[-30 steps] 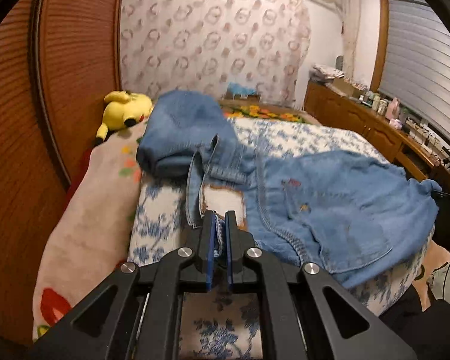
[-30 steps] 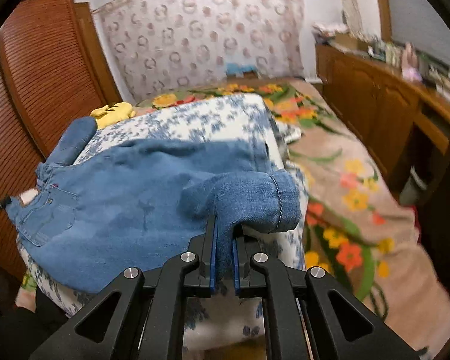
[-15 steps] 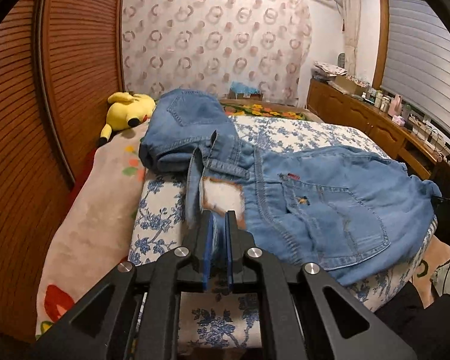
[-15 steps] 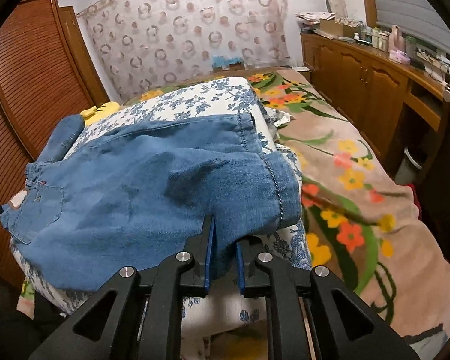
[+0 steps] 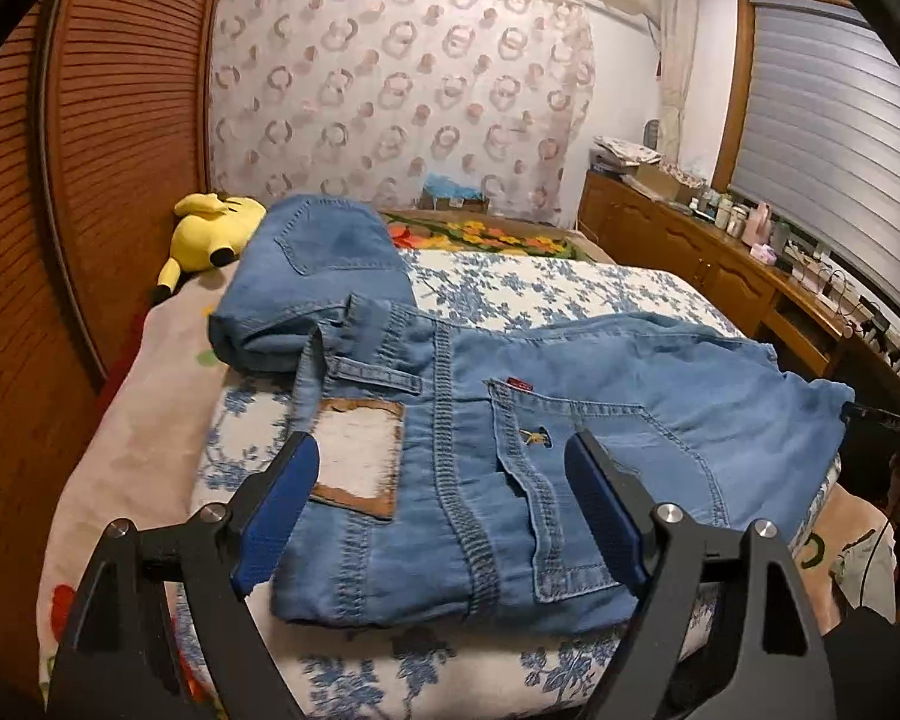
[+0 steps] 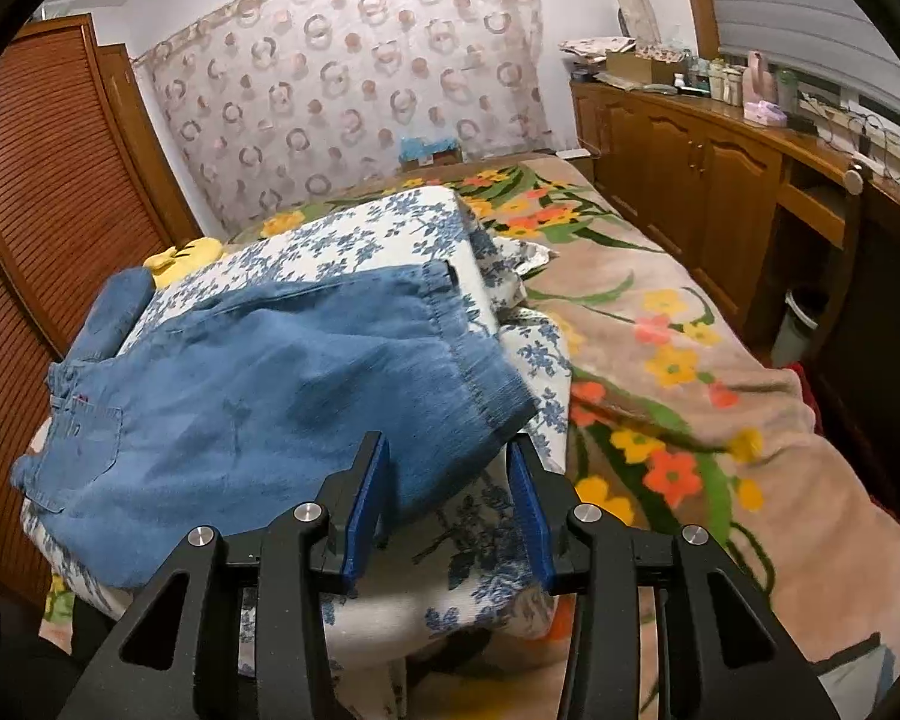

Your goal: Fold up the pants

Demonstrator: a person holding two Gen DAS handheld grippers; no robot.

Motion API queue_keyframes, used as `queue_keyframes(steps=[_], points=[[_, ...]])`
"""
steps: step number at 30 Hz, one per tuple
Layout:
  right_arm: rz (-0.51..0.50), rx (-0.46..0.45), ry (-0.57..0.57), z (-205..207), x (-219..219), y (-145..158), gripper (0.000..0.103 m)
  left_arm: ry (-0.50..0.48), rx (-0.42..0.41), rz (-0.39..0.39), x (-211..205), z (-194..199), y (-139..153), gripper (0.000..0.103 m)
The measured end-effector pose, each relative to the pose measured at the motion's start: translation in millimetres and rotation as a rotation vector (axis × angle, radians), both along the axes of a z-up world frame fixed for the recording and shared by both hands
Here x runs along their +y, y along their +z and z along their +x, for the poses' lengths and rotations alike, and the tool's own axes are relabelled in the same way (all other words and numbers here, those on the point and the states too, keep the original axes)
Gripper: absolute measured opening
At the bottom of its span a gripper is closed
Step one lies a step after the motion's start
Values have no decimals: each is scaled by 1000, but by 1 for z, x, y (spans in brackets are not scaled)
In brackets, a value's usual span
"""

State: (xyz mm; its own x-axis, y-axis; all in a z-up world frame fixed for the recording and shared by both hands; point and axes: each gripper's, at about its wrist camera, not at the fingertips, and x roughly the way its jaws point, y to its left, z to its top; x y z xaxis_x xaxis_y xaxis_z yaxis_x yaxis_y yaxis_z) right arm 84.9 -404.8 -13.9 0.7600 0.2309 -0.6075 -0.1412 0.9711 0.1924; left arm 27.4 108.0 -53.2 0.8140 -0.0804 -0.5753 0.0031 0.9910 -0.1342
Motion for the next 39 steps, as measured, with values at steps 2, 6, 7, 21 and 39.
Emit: queue_keyframes(steps=[2, 6, 7, 21, 39], points=[[12, -3, -4, 0, 0, -1, 42, -13, 13, 3, -7, 6, -2, 85], [29, 2, -14, 3, 0, -5, 42, -42, 16, 24, -26, 13, -5, 85], [36, 0, -19, 3, 0, -5, 42, -46, 21, 28, -29, 15, -6, 85], [10, -30, -36, 4, -6, 5, 42, -133, 11, 60, -77, 27, 2, 85], [12, -132, 142, -4, 18, 34, 7, -169, 21, 56, -95, 29, -5, 85]])
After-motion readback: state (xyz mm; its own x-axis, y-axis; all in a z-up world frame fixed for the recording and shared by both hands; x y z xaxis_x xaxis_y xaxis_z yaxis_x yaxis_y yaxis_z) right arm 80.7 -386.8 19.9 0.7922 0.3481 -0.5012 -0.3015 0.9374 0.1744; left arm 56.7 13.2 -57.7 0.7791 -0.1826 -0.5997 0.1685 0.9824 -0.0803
